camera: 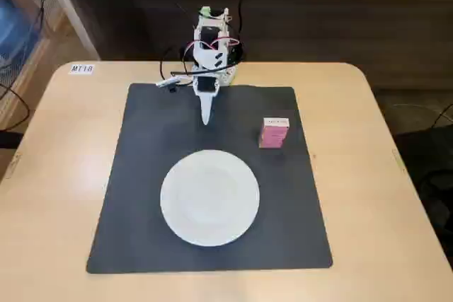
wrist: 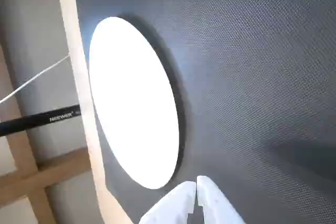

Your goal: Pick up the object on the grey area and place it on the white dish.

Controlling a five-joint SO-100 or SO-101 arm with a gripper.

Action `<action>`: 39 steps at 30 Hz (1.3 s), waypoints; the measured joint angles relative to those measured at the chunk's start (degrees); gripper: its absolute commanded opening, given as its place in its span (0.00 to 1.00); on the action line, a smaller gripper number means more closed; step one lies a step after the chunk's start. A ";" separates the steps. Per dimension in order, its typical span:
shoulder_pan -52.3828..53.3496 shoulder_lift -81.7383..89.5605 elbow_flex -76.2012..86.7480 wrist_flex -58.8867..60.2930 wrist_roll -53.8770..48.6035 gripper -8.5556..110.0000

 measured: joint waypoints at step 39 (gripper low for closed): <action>-36.74 -61.96 -83.06 20.92 1.58 0.07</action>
